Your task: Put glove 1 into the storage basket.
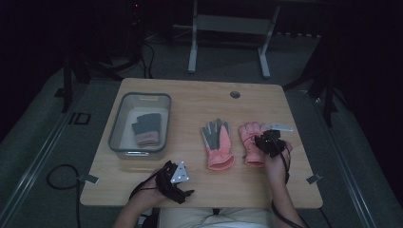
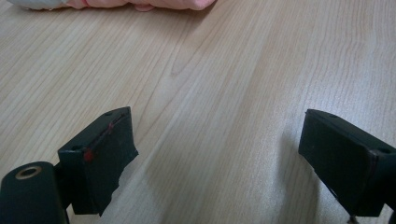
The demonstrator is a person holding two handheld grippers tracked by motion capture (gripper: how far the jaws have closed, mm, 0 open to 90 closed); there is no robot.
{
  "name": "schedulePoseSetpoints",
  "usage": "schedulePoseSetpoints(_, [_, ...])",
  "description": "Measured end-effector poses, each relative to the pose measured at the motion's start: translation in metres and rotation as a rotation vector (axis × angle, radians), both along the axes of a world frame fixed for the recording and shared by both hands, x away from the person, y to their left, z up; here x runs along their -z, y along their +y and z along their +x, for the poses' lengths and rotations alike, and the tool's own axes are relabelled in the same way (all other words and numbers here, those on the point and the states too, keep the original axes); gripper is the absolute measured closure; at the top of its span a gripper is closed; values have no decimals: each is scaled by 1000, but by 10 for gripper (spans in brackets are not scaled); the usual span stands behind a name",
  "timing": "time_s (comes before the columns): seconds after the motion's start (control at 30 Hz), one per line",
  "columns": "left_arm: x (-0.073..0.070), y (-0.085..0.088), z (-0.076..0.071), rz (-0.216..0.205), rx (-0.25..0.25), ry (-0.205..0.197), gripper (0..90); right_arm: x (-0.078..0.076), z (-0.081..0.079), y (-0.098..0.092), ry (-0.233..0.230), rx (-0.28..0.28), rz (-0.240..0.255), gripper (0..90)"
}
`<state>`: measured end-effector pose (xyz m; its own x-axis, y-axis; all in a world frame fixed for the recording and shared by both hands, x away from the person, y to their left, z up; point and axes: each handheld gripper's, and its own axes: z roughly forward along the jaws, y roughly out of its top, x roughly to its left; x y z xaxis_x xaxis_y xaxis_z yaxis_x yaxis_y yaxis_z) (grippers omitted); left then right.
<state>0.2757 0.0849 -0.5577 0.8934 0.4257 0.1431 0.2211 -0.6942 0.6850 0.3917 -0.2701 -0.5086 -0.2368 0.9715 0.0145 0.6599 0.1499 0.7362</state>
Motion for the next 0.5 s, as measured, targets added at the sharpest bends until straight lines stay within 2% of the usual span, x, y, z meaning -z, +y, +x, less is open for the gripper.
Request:
schedulePoseSetpoints(0.1, [0, 0, 0, 4, 3, 0, 102, -12, 0, -7, -29, -130, -29, 636])
schedulePoseSetpoints(0.17, [0, 0, 0, 2, 3, -2, 102, -18, -1, -11, -51, -217, -75, 619])
schedulePoseSetpoints(0.27, [0, -1, 0, 4, 2, -3, 102, -21, 2, -16, -52, -308, -96, 618])
schedulePoseSetpoints(0.3, [0, -1, 0, 5, 2, -1, 102, -21, 3, -17, -43, -318, -109, 618])
schedulePoseSetpoints(0.5, [0, -1, 0, 8, 0, -4, 102, -12, 12, -17, -9, -331, -106, 593])
